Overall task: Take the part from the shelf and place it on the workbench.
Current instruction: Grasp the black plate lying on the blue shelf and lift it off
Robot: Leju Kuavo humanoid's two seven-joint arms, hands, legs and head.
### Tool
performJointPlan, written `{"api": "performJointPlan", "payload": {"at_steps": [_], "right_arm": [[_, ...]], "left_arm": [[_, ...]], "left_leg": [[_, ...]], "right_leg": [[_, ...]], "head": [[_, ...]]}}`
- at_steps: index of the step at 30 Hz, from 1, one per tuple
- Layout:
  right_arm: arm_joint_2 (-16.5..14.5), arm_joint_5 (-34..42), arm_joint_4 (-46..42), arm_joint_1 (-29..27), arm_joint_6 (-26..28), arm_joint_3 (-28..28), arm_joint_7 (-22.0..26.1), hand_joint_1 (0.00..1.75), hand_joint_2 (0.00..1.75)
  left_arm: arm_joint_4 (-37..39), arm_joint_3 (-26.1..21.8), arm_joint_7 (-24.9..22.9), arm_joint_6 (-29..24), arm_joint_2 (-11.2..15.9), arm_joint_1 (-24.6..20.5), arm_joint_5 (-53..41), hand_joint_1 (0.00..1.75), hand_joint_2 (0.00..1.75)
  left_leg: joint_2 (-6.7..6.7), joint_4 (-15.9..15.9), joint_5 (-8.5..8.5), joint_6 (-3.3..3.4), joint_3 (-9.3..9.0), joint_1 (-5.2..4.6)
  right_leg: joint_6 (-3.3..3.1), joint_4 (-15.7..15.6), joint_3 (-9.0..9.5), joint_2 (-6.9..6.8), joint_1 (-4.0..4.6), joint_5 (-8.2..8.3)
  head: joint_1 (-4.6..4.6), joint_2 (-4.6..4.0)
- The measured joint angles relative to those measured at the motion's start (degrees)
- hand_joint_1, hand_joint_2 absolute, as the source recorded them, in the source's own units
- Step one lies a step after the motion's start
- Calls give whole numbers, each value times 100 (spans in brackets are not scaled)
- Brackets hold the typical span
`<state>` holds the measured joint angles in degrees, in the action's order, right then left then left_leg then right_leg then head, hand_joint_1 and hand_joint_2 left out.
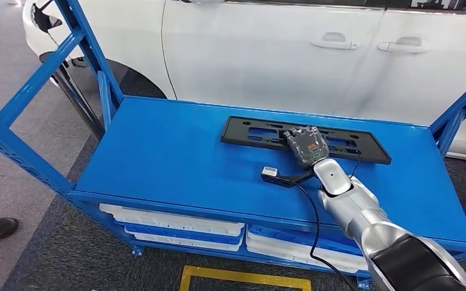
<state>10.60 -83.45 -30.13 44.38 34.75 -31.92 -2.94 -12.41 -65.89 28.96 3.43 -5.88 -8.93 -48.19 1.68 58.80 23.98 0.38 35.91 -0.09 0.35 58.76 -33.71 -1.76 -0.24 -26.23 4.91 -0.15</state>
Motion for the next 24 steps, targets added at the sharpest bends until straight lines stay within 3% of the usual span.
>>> {"api": "performJointPlan", "payload": {"at_steps": [3, 6, 7, 8, 9, 11, 13, 16, 18, 22, 23, 24], "right_arm": [[-18, 12, -21, -67, 78, 79, 80, 175, 175], [-90, 63, -39, -181, 216, 174, 185, 175, 175], [-118, 96, -52, -229, 268, 211, 224, 175, 175], [-144, 137, -71, -269, 315, 249, 273, 175, 175], [-166, 193, -102, -301, 356, 285, 335, 175, 175], [-189, 373, -236, -365, 412, 365, 524, 175, 175], [-202, 629, -493, -458, 458, 454, 771, 175, 175], [-210, 849, -885, -602, 476, 537, 973, 175, 175], [-208, 1079, -1087, -677, 439, 575, 1145, 175, 175], [-129, 2789, -1664, -901, -75, 714, 2220, 175, 175], [-80, 3416, -1893, -1006, -334, 746, 2610, 175, 175], [-10, 4095, -2194, -1136, -625, 774, 3002, 175, 175]], "left_arm": [[0, 17, 191, 14, 1, -2, -2, 0, 0], [-1, 39, 260, -4, 15, 6, -25, 0, 0], [-1, 46, 255, -26, 23, 16, -38, 0, 0], [-1, 59, 244, -52, 30, 32, -56, 0, 0], [0, 76, 233, -78, 35, 47, -74, 0, 0], [0, 114, 231, -103, 40, 61, -104, 0, 0], [-1, 134, 266, -110, 43, 57, -108, 0, 0], [-2, 139, 320, -119, 57, 56, -100, 0, 0], [-1, 141, 341, -128, 69, 46, -98, 0, 0], [0, 146, 306, -232, 79, 46, -99, 0, 0], [0, 147, 286, -250, 81, 47, -96, 0, 0], [-1, 148, 265, -261, 83, 46, -94, 0, 0]], "left_leg": [[-11, -85, -52, 116, -48, 20], [-10, -108, -63, 158, -65, 23], [-7, -106, -59, 161, -68, 21], [-4, -103, -52, 160, -72, 20], [-1, -97, -45, 152, -80, 21], [3, -71, -16, 119, -91, 24], [-5, -35, 12, 64, -68, 5], [-31, -42, 16, -29, -47, -9], [-44, 117, 147, -92, 9, 5], [-59, 1439, 791, -165, 608, 22], [-60, 1590, 806, -167, 680, 23], [-60, 1536, 724, -162, 651, 23]], "right_leg": [[82, 173, -79, 18, -27, -145], [118, 1202, -553, 84, -67, -627], [127, 1505, -704, 93, -77, -701], [132, 1613, -770, 96, -87, -665], [132, 1496, -732, 94, -97, -527], [112, 768, -411, 48, -109, -120], [75, 165, -145, -27, -77, 64], [-3, 26, -107, -22, -44, 52], [-72, -18, -85, -19, -58, 74], [-149, -39, -61, -33, -31, 77], [-153, -37, -53, -32, -20, 73], [-153, -34, -43, -29, -13, 67]], "head": [[-1, 0], [-1, 0], [-1, 0], [-1, 0], [-1, 0], [-1, 0], [-1, 0], [1, 0], [0, 0], [0, 0], [0, 0], [-1, 0]]}}
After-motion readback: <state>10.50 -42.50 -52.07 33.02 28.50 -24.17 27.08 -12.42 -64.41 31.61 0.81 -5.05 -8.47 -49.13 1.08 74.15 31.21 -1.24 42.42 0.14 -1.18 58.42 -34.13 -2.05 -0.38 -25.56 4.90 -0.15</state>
